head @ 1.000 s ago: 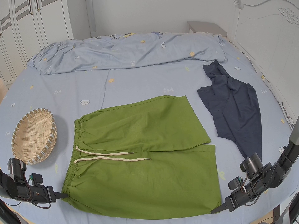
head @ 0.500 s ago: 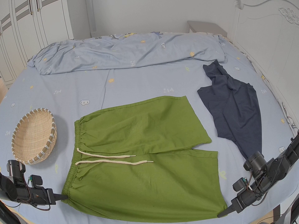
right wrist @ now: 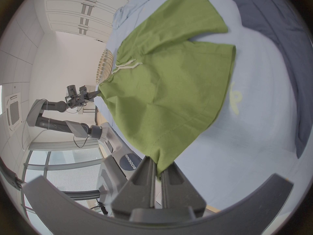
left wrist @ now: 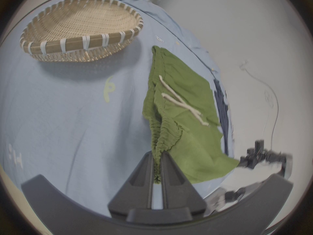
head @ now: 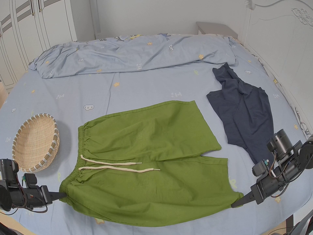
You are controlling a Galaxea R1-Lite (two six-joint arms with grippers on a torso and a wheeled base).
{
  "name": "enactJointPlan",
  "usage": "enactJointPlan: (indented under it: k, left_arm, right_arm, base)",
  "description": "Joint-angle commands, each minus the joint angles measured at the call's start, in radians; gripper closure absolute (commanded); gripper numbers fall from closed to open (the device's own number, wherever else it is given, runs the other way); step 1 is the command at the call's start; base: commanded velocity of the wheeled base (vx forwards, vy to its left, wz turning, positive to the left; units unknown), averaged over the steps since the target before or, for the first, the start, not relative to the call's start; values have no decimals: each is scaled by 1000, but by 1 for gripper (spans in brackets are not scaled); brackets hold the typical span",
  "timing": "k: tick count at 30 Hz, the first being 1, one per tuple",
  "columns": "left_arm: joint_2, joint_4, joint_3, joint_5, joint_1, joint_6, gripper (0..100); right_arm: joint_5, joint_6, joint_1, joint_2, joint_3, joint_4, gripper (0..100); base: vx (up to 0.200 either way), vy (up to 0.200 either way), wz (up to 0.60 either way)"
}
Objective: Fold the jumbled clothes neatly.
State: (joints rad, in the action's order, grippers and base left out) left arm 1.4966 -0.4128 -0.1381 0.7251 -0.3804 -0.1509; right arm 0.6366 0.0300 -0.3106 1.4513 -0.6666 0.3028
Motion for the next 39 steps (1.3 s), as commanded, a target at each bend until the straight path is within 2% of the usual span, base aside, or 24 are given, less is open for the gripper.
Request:
enactJointPlan:
  k: [1, 6, 11, 12, 13, 14, 16, 17, 19, 24, 29, 39]
  left_arm:
    - [-184, 169, -258, -3, 115, -291, 100]
    - [-151, 238, -399, -4, 164, -292, 100]
    - [-70, 361, -572, -12, 178, -292, 100]
    - [-27, 404, -650, -19, 175, -292, 100]
    - [-19, 410, -660, -21, 173, -291, 100]
    - [13, 428, -709, -30, 170, -289, 100]
    - [59, 434, -758, -33, 169, -283, 100]
    - [59, 434, -758, -33, 169, -283, 100]
    - [109, 436, -819, -33, 169, -277, 100]
    - [154, 440, -856, -33, 167, -274, 100]
    - [192, 440, -856, -33, 106, -265, 100]
    - [206, 494, -844, -33, 87, -154, 100]
  right_arm:
    - [0, 64, -19, -132, -212, 133, 100]
    - [0, 137, -21, -138, -377, 164, 100]
    - [-2, 171, -21, -89, -507, 184, 100]
    - [-23, 189, -25, -65, -582, 222, 100]
    - [-31, 192, -28, -58, -594, 228, 100]
    - [-97, 206, -47, -28, -654, 259, 100]
    - [-301, 220, -105, 23, -717, 262, 100]
    - [-301, 220, -105, 23, -717, 262, 100]
    - [-489, 237, -166, 75, -780, 223, 100]
    - [-497, 232, -182, 115, -874, 171, 100]
    - [-505, 228, -180, 176, -1005, 222, 100]
    - [-505, 225, -150, 201, -1120, 314, 100]
  base:
    - [0, 0, 0]
    - [0, 0, 0]
    - [0, 0, 0]
    - [0, 0, 0]
    - [0, 0, 0]
    - [0, 0, 0]
    - [0, 0, 0]
    - [0, 0, 0]
    - [0, 0, 0]
    - [0, 0, 0]
    - [0, 0, 0]
    - [0, 0, 0]
